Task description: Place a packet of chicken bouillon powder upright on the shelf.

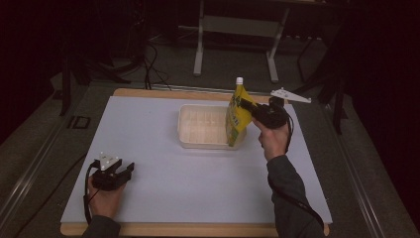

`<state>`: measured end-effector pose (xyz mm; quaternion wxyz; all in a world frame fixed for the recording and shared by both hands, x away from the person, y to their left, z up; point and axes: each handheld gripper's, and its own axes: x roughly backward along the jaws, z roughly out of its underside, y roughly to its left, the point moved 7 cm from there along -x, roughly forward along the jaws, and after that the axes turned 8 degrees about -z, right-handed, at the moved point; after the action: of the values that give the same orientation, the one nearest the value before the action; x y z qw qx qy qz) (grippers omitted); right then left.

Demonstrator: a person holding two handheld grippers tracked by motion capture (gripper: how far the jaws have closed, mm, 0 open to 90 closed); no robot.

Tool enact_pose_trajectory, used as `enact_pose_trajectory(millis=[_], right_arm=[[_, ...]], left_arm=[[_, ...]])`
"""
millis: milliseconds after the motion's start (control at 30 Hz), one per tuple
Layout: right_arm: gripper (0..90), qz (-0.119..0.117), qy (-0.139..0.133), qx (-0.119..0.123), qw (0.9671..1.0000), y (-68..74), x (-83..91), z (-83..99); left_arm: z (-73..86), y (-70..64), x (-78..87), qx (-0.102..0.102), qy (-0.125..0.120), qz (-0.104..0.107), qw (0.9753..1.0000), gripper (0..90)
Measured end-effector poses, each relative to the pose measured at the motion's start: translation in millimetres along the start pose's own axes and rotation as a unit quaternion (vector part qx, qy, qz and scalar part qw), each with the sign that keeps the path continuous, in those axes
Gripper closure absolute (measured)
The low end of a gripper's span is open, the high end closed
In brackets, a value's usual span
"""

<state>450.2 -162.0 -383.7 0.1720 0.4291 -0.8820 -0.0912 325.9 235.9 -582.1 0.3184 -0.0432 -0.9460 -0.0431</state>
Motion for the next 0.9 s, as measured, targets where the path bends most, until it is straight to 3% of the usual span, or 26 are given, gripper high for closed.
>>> enact_pose_trajectory(millis=[700, 900], right_arm=[[90.0, 0.022, -0.022, -0.014, 0.9994, -17.0, -13.9, 5.2], [90.0, 0.025, -0.024, -0.008, 0.9994, -18.2, -21.0, 3.8]], left_arm=[[0.1, 0.3, 0.3, 0.003, 0.0, 0.001, 1.0, 49.6], [0.2, 0.4, 0.6, 0.003, 0.0, 0.002, 1.0, 49.5]])
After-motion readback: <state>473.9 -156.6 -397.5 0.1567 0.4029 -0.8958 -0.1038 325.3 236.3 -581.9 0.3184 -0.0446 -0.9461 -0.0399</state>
